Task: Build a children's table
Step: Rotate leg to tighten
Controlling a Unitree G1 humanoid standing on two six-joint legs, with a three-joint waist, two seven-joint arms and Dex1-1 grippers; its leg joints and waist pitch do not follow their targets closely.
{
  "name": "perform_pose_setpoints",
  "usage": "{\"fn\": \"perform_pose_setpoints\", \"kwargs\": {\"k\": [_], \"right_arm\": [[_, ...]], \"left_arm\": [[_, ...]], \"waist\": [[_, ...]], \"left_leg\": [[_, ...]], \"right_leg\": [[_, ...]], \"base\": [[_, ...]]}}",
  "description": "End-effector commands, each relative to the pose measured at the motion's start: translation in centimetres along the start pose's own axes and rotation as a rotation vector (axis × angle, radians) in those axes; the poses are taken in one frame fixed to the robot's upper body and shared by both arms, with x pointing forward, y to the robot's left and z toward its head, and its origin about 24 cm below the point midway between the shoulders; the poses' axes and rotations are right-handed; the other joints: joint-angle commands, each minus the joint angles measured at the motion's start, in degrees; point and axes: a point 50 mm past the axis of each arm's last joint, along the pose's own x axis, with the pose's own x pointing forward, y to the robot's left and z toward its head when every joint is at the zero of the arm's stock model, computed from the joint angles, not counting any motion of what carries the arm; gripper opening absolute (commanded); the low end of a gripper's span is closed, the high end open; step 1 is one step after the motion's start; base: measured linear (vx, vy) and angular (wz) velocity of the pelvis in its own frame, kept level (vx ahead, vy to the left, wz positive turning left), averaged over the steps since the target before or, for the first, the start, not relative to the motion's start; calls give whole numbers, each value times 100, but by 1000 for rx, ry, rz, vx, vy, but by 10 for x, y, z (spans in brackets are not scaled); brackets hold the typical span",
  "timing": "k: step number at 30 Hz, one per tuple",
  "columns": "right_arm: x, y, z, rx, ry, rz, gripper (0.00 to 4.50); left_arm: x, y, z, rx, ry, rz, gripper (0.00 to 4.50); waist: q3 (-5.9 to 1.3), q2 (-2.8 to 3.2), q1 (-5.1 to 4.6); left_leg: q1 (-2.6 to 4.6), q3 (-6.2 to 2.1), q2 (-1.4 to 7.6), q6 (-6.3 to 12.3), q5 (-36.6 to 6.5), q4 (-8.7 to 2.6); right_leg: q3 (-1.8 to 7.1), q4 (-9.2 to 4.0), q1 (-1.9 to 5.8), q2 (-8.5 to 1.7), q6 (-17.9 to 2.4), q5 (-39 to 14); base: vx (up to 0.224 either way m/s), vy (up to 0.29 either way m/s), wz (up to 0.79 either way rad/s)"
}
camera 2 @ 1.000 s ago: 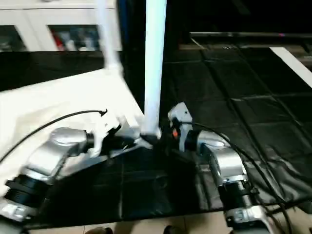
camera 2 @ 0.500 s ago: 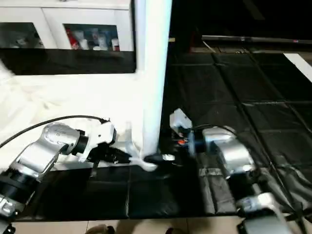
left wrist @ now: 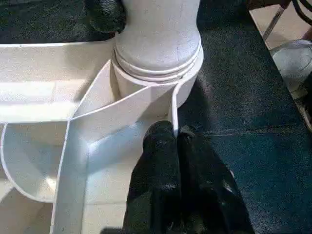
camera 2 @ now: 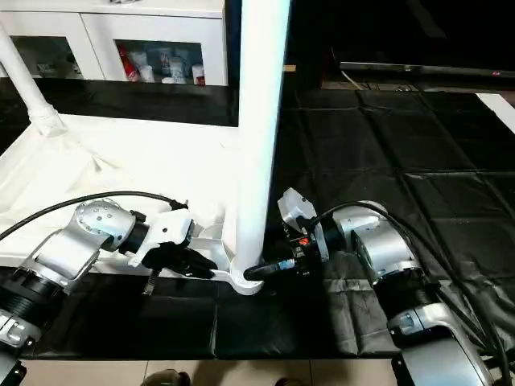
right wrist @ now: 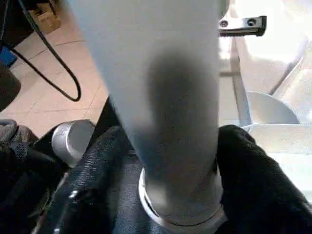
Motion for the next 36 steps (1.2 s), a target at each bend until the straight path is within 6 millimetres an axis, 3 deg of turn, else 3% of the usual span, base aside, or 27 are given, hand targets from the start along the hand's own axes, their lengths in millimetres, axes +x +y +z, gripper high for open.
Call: {"fn": "perform_pose_setpoints", "kwargs": {"k": [1,10,14,16,17,19,22,24,28,30,34,36], "right_arm": [[1,1,1,-6,20,44,243],[4,3,-1,31,-18,57,203],[11,0,-2,71,-64,-51,202],[16,-3,-5,75,-52,-132,202],[23,-7,-6,101,-62,-250,202],[30,-10,-5,129,-87,-317,199],[41,-15,-4,177,-110,-422,198],[48,-18,-4,205,-118,-485,198],[69,-26,-4,269,-130,-662,198],[79,-30,-1,300,-145,-770,198],[91,-29,4,316,-164,-835,198],[91,-30,6,291,-171,-844,198]], "left_arm": [[9,-4,1,29,30,-80,0],[9,-3,0,-7,6,-52,0],[11,4,2,-86,-41,54,0],[12,7,5,-123,-67,106,0],[14,12,9,-183,-99,191,0],[17,14,12,-220,-121,241,0],[24,17,16,-271,-149,314,0],[29,18,19,-294,-165,344,0],[41,24,28,-383,-212,463,0],[48,30,35,-451,-247,565,0],[52,33,43,-503,-278,651,0],[52,31,43,-502,-276,646,0]], "waist": [[-410,-32,-35],[-407,-33,-35],[-393,-32,-36],[-365,-28,-44],[-344,-38,-59],[-317,-49,-115],[-271,-64,-246],[-265,-78,-327],[-299,-50,-420],[-291,-44,-452],[-326,-13,-429],[-355,-21,-419]], "left_leg": [[56,19,151,439,-928,-344],[57,18,153,451,-942,-345],[52,17,151,416,-1011,-353],[71,18,145,335,-1168,-367],[69,13,146,240,-1217,-386],[91,-25,99,84,-1570,-405],[29,-67,70,12,-1718,-433],[38,-90,49,-3,-1827,-424],[15,-89,56,39,-1613,-441],[68,-65,57,43,-1716,-439],[42,-69,75,115,-1549,-461],[46,-37,75,195,-1352,-436]], "right_leg": [[300,-340,337,-303,-1412,-1110],[299,-331,335,-295,-1438,-1072],[298,-348,335,-298,-1414,-1192],[302,-393,316,-301,-1336,-1515],[316,-407,317,-303,-1225,-1725],[286,-513,302,-327,-902,-2701],[247,-581,310,-316,-552,-3316],[224,-650,295,-332,-370,-3665],[219,-633,306,-301,-453,-3171],[228,-644,251,-277,-572,-3035],[250,-590,293,-269,-685,-2442],[272,-546,308,-263,-851,-1847]], "base": [[0,0,0],[0,0,0],[0,0,0],[0,0,0],[0,0,0],[0,0,0],[0,0,0],[0,0,0],[0,0,0],[0,0,0],[0,0,0],[0,0,0]]}}
